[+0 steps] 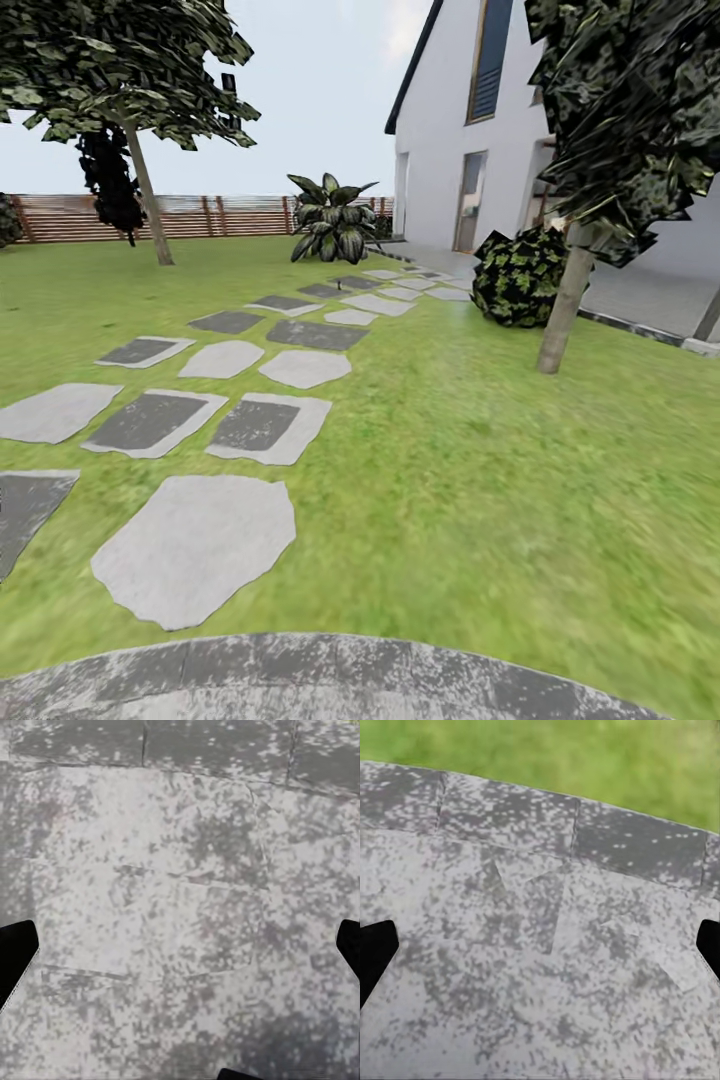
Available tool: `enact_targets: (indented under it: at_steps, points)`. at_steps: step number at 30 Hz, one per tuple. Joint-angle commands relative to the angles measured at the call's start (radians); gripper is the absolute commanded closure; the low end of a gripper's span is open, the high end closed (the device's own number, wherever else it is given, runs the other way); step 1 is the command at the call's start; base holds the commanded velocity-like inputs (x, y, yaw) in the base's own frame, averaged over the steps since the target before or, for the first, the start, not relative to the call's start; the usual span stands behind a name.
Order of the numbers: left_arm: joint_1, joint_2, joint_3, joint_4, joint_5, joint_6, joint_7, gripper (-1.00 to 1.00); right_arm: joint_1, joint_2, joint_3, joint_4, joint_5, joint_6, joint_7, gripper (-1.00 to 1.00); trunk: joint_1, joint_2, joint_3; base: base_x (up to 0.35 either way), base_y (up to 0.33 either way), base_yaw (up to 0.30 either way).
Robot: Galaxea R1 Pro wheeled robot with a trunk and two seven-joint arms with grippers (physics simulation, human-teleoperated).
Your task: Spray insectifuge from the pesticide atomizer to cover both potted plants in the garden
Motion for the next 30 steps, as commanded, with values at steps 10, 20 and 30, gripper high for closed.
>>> enact_targets:
  at_steps: [10,20,30]
  points:
    - [-0.001,0.003,-0.002,0.003,-0.002,-0.042,0.000,-1.00,0.000,-0.013,0.001,0.001,0.002,-0.004,0.006,-1.00,0.000,0.000,-0.001,0.328,0.000,0.024]
    - [-0.001,0.002,-0.003,0.004,-0.006,-0.069,-0.002,-1.00,0.000,-0.014,0.001,0.029,0.002,-0.005,0.003,-1.00,0.000,0.000,-0.001,0.339,-0.064,0.000]
    - [-0.001,0.002,-0.002,0.003,-0.006,-0.070,-0.002,-1.00,0.000,-0.013,0.000,0.033,0.001,-0.008,0.000,-1.00,0.000,0.000,-0.001,0.340,-0.012,0.000]
